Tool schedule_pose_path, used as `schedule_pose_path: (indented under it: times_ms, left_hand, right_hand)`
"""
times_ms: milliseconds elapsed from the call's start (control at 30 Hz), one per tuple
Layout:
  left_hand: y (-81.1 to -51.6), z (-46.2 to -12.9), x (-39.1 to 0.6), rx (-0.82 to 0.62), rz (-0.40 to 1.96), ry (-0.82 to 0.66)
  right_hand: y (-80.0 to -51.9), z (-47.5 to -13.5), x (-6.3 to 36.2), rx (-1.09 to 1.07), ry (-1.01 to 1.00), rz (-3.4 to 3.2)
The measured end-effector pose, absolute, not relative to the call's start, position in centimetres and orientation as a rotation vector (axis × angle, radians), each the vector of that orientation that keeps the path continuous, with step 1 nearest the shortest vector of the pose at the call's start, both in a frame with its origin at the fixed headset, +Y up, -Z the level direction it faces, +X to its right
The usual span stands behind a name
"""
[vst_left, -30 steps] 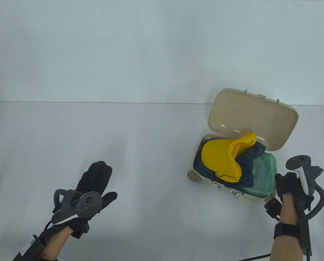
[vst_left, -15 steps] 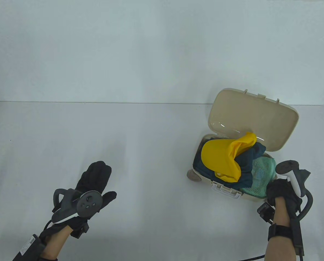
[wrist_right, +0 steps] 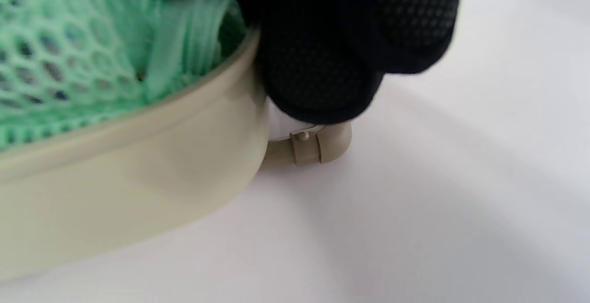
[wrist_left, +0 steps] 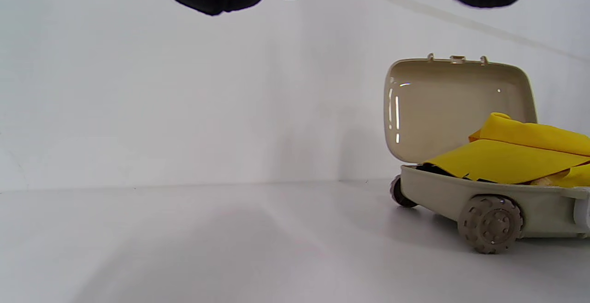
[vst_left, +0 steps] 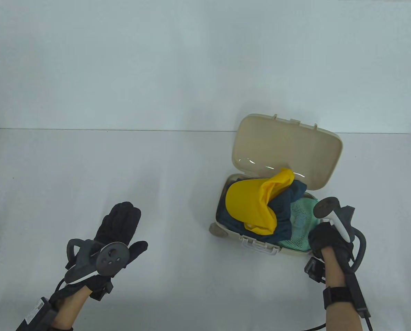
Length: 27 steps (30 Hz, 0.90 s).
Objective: Pack suitcase
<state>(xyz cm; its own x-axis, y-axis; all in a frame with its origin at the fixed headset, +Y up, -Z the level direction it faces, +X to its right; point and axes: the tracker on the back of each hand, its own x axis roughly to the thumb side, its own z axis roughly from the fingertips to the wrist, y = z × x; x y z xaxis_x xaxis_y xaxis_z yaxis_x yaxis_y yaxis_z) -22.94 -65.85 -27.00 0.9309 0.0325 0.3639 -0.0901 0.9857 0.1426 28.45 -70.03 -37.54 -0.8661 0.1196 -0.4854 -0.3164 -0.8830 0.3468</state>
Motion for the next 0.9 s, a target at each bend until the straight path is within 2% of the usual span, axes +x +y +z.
schedule_pose_path:
  times_ms: [300,600,733,900]
  left_hand:
    - [-65.5,-26.8,-23.0,0.180,0.068,-0.364]
    - [-65.6,-26.9,-23.1,0.171,0.083,-0.355]
    - [-65.7,-27.0,-23.3,0.159,0.085,-0.347]
    - [-65.7,-27.4,-23.4,0.149,0.083,-0.342]
  right_hand:
    - [-70.2,-37.6,20.1,-0.372,0.663,2.791]
    - [-70.3,-37.4,12.9,-0.162,0.681,2.848]
    - [-70.4,-37.3,10.9,-0.094,0.687,2.852]
    - [-70.5,-37.3,10.4,-0.069,0.699,2.842]
